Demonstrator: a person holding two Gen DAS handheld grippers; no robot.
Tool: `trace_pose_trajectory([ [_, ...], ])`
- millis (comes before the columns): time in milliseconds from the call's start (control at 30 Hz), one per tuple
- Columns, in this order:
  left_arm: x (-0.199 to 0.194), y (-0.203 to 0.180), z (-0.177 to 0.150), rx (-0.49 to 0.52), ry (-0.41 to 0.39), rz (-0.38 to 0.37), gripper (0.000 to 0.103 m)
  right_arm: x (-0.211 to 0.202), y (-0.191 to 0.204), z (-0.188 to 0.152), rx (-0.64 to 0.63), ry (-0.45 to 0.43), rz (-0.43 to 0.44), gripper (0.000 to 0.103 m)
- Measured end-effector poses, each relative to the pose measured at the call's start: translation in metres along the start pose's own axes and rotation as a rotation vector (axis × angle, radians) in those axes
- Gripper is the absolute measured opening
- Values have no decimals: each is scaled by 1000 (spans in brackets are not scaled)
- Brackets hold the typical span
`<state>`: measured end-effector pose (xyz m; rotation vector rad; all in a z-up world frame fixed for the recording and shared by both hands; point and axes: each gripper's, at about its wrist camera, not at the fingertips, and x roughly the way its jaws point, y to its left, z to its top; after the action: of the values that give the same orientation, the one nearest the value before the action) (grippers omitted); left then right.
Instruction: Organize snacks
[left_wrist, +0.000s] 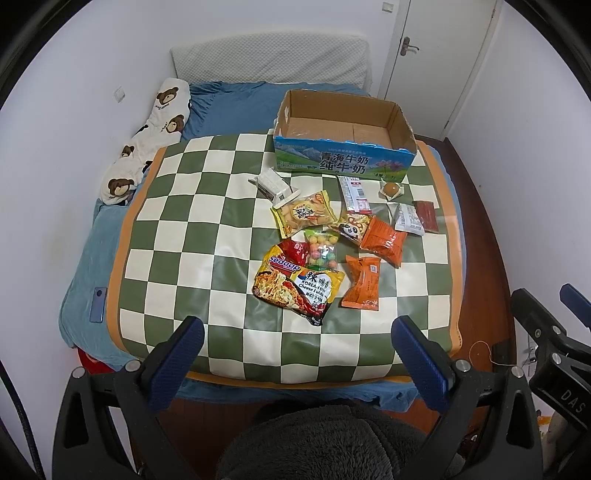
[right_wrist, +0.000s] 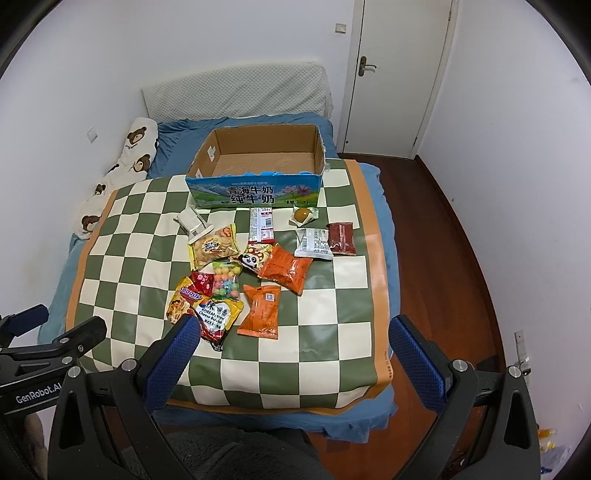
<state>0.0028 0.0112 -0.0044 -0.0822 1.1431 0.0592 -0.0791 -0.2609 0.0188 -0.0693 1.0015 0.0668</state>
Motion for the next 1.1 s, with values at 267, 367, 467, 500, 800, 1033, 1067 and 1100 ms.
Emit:
trace_pose_trajectory([
  [267, 0, 0, 1, -1, 2, -1, 103, 1, 0, 0, -2, -2, 0, 103],
  [367, 0, 0, 1, -2, 0, -1, 103, 0, 1, 0, 1, -2, 1, 103],
  [467, 4, 0, 2, -2, -4, 0, 103, 0, 1, 0, -1, -3, 1, 103],
  [500, 7, 0, 1, -3, -4, 0, 103, 0, 1, 0, -1, -3, 2, 103],
  [800, 5, 1, 2, -1, -3, -3, 103, -1, 3, 0, 0, -8, 2, 103],
  [1033, -1, 1, 1, -2, -6, -5, 103, -2, 5, 2, 0, -9, 1, 103],
  [1067, -1, 1, 1, -2, -7, -5, 103, -2, 5, 2, 1, -9, 1, 103],
  [1100, -1, 1, 1, -3, -7, -5, 103, -2, 5, 2, 1, -9, 1, 103],
])
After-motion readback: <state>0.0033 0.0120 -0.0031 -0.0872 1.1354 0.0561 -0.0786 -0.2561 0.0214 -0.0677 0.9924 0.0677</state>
